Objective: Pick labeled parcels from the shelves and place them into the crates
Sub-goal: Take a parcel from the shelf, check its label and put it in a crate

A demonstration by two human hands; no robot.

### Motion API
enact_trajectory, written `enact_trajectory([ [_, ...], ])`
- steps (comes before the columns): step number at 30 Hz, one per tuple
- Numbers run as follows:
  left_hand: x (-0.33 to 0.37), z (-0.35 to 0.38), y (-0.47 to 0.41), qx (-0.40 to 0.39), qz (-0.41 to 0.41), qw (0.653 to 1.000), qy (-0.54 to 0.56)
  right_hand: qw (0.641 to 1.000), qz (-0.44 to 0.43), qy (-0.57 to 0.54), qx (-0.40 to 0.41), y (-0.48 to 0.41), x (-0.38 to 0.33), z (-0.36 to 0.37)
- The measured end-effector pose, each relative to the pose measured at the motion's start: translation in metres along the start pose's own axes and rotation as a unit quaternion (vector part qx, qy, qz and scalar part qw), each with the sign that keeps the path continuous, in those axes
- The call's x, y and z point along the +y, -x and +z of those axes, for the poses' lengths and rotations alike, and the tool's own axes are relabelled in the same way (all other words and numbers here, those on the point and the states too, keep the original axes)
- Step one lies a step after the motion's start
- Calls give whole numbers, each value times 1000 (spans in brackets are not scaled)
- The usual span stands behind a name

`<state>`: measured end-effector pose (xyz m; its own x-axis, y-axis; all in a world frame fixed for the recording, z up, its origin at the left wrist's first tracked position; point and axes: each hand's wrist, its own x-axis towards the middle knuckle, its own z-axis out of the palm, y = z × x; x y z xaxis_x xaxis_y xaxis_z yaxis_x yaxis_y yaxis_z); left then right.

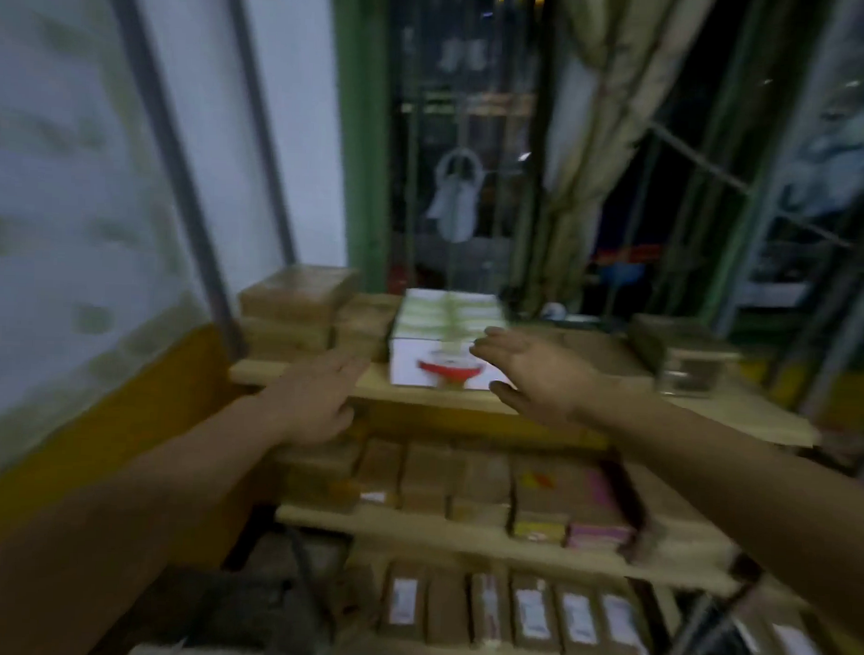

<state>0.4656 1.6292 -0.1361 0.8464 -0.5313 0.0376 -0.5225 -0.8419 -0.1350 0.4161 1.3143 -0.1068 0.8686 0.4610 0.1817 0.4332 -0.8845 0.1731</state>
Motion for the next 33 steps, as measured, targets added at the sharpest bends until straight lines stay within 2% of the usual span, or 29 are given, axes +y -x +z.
enact_trajectory([
  [3, 101, -36, -52, 47, 73, 996, 37, 995, 79, 58, -11, 107, 65, -29],
  [6, 214, -56, -88, 70, 142, 987, 30, 983, 159, 83, -43, 220, 126, -46],
  [12, 445, -101, -136, 65, 255, 965, 3, 937, 333, 86, -62, 438, 230, -89],
  [16, 577, -130, -162, 62, 318, 946, 9, 909, 403, 81, -65, 555, 275, -114],
  [25, 796, -183, -232, 58, 404, 913, 12, 848, 520, 80, -62, 716, 370, -139],
  [29, 883, -195, -268, 88, 436, 895, 16, 821, 557, 97, -77, 765, 432, -136],
  [33, 964, -212, -316, 114, 437, 892, 32, 805, 574, 119, -92, 804, 500, -138],
])
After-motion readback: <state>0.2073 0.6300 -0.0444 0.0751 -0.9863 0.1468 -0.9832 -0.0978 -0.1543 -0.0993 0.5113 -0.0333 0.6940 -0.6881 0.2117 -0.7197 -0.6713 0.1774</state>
